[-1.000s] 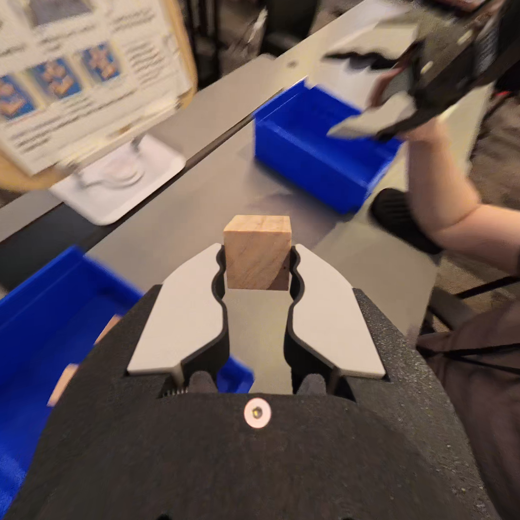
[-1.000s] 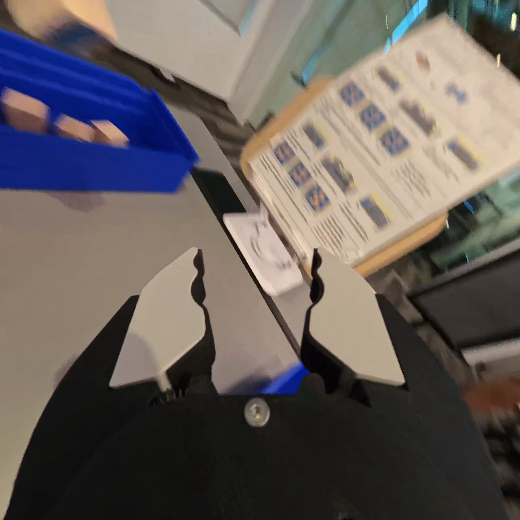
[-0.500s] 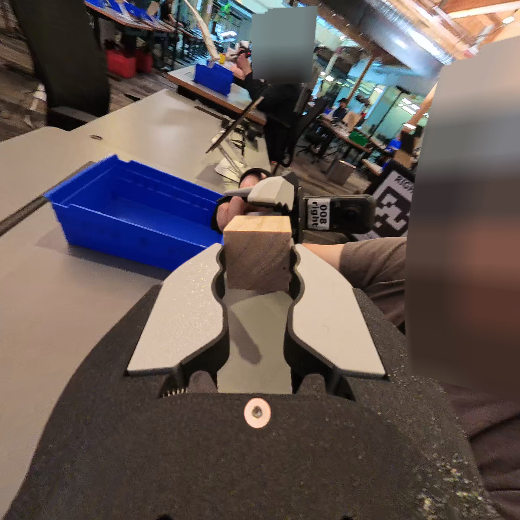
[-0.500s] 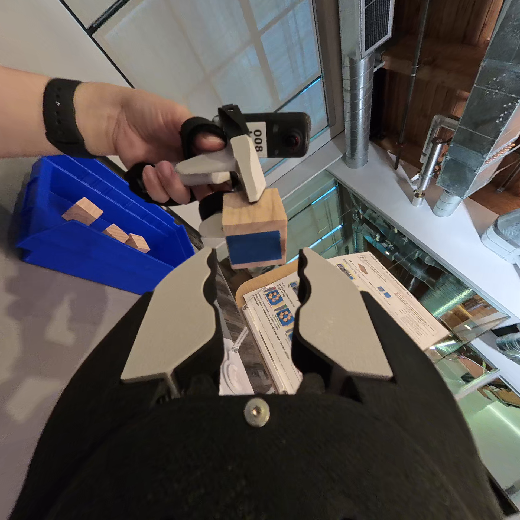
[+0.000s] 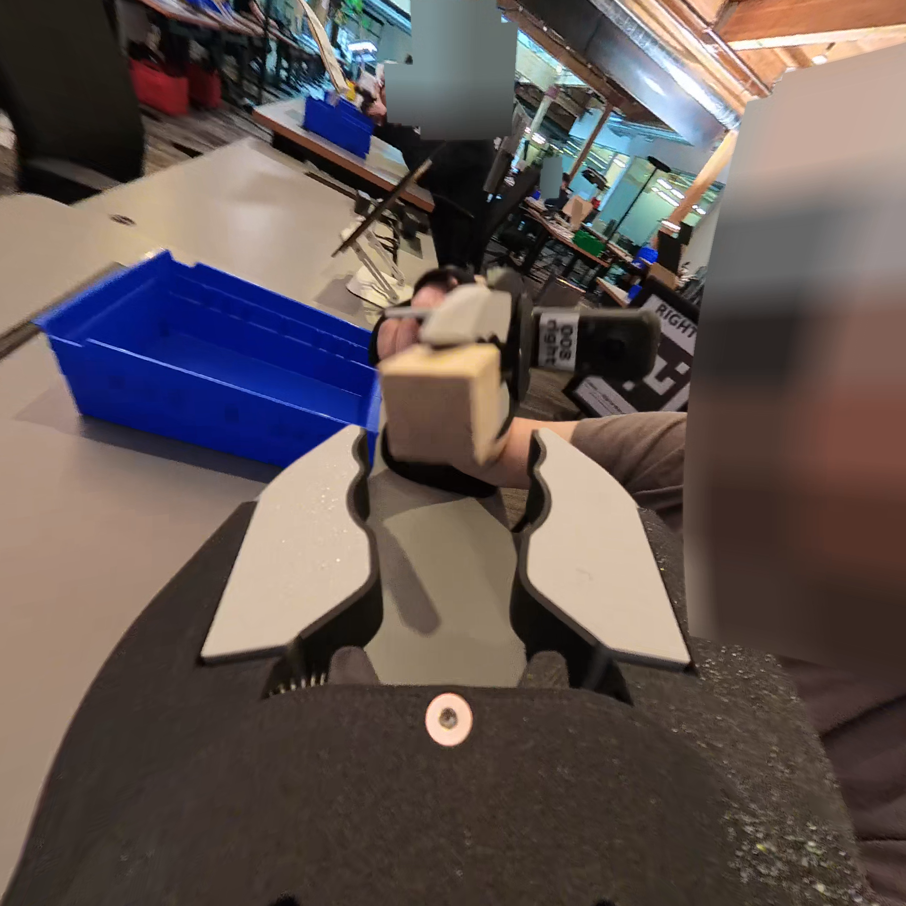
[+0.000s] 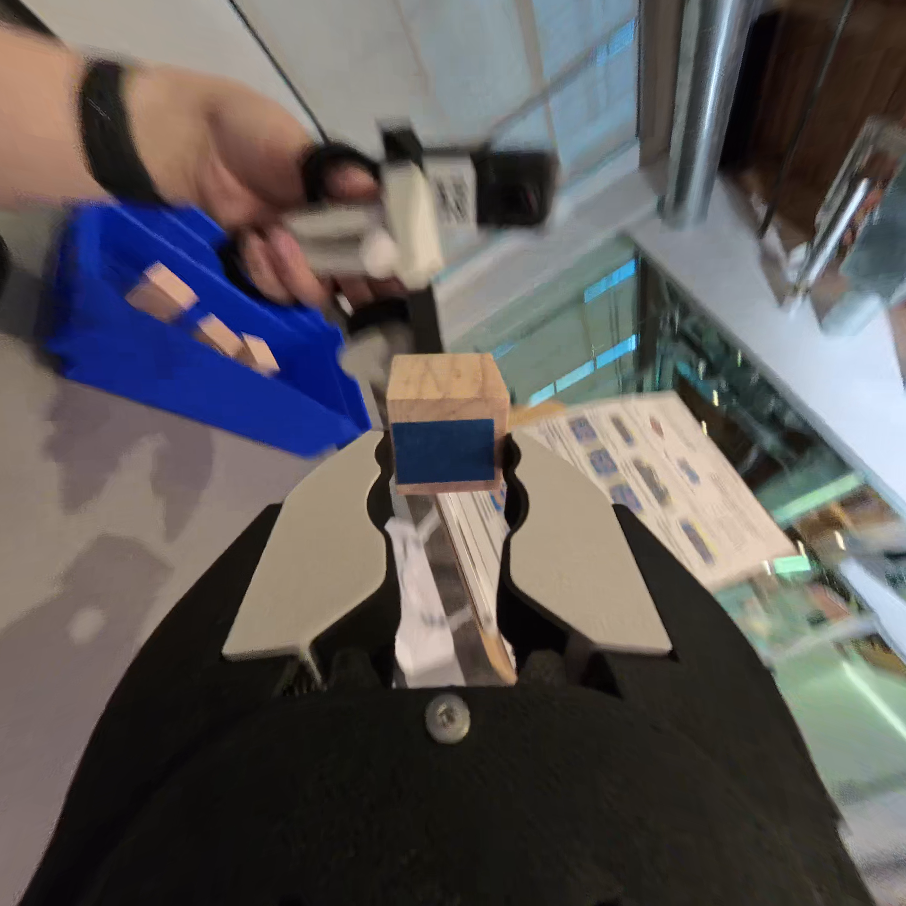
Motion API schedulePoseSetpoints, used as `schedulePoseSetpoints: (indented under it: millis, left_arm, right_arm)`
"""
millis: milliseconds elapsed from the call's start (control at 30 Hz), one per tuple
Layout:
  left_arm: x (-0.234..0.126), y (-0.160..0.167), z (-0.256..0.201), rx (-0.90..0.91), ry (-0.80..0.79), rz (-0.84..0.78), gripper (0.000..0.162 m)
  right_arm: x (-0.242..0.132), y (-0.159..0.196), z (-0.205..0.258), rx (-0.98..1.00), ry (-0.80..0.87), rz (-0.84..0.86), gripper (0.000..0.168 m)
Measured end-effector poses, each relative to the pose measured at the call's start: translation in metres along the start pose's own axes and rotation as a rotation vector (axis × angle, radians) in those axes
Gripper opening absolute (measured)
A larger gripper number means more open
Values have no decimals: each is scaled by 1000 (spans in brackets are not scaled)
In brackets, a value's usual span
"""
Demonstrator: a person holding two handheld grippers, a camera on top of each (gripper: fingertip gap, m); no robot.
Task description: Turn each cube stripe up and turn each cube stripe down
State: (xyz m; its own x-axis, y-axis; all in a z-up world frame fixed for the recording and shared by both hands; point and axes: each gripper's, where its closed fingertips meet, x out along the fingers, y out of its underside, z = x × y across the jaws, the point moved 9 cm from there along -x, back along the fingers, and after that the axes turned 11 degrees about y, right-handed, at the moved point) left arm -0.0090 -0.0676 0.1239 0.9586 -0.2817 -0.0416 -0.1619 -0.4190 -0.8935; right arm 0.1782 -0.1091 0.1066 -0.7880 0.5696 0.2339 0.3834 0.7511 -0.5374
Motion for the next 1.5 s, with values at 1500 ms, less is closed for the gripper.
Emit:
schedulePoseSetpoints:
  millis: [1500]
  left_arm:
    - [-165, 40, -24, -195, -1199, 255, 42]
  right_arm:
    - [-81, 255, -79, 849, 141, 1609, 67]
